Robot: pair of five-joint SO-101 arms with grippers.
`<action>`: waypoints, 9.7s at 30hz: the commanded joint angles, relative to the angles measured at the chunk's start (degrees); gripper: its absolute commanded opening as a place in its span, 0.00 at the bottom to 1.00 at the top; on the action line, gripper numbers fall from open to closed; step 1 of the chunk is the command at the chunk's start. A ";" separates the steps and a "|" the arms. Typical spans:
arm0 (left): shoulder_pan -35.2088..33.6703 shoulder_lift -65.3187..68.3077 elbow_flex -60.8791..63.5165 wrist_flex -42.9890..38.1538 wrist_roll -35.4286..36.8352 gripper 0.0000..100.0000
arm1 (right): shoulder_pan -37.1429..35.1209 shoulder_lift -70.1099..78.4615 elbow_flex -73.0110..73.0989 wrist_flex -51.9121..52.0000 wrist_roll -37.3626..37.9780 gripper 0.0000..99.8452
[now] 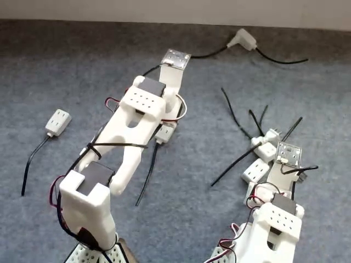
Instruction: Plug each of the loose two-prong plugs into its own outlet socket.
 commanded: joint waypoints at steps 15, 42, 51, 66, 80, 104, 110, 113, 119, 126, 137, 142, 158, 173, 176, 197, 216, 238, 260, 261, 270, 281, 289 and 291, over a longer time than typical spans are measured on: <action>1.71 1.45 -4.26 -0.79 -2.02 0.01 | -0.48 0.22 -0.31 -1.10 -0.62 0.01; -1.89 26.15 -32.66 21.71 -8.79 0.01 | -0.48 0.22 -0.13 -1.10 -0.62 0.01; -1.63 26.42 -28.88 21.27 -8.79 0.01 | -0.48 0.22 -0.13 -1.10 -0.62 0.01; -1.80 26.33 -21.23 19.96 -8.62 0.01 | -0.40 0.22 -0.04 -1.10 -0.62 0.01; -1.89 26.15 -18.51 20.13 -8.88 0.01 | -0.40 0.22 -0.04 -1.10 -0.62 0.01; -4.53 21.67 -30.73 29.27 -8.88 0.01 | -0.40 0.22 -0.04 -1.10 -0.62 0.01; -4.44 12.53 -25.10 29.01 -8.70 0.01 | -0.40 0.22 -0.04 -1.10 -0.62 0.01; -4.62 7.43 -17.89 28.75 -8.70 0.01 | -0.40 0.22 -0.04 -1.19 -0.62 0.01; -4.44 -7.69 5.05 14.24 -8.62 0.01 | -0.40 0.22 0.13 -2.59 -0.62 0.01; -4.88 -14.20 19.03 1.14 -8.70 0.01 | -0.40 0.22 0.13 -2.59 -0.62 0.01; -5.32 -0.66 8.66 6.07 -8.79 0.01 | -0.31 0.22 0.13 -2.59 -0.62 0.01; -5.32 4.26 6.64 7.38 -8.70 0.01 | -0.31 0.22 0.13 -2.59 -0.62 0.01; -7.16 24.57 -12.70 21.27 -11.08 0.01 | -0.40 0.22 0.13 -2.59 -0.62 0.01; -9.27 28.88 -14.29 24.97 -11.25 0.01 | -0.40 0.22 0.13 -2.59 -0.62 0.01; -9.19 27.65 -14.90 24.97 -11.25 0.03 | -0.40 0.22 0.13 -2.59 -0.62 0.01; -8.66 0.92 -9.80 29.63 -18.20 0.18 | -0.40 0.22 0.13 -2.59 -0.62 0.01; -5.67 4.79 0.13 16.35 -13.54 0.18 | -0.31 0.22 0.13 -2.59 -0.62 0.01; -6.64 8.84 -5.67 18.29 -13.89 0.18 | -0.40 0.22 0.13 -2.59 -0.53 0.01; -6.73 12.44 -21.49 21.36 -16.70 0.05 | -0.22 0.22 0.13 -2.59 -0.53 0.01; -6.64 12.35 -24.48 22.59 -16.70 0.06 | -0.22 0.22 0.13 -2.59 -0.53 0.01; -5.49 12.79 -47.52 23.12 -17.67 0.10 | -0.22 0.22 0.13 -2.59 -0.53 0.01; -4.70 27.30 -60.09 5.10 -25.05 0.10 | -0.40 0.22 0.92 -2.68 -0.53 0.01; -5.85 41.10 -63.16 -9.23 -28.48 0.11 | -0.48 0.22 1.01 -2.68 -0.53 0.01; -6.37 44.00 -63.25 -11.78 -28.75 0.11 | -0.48 0.22 1.10 -2.68 -0.53 0.01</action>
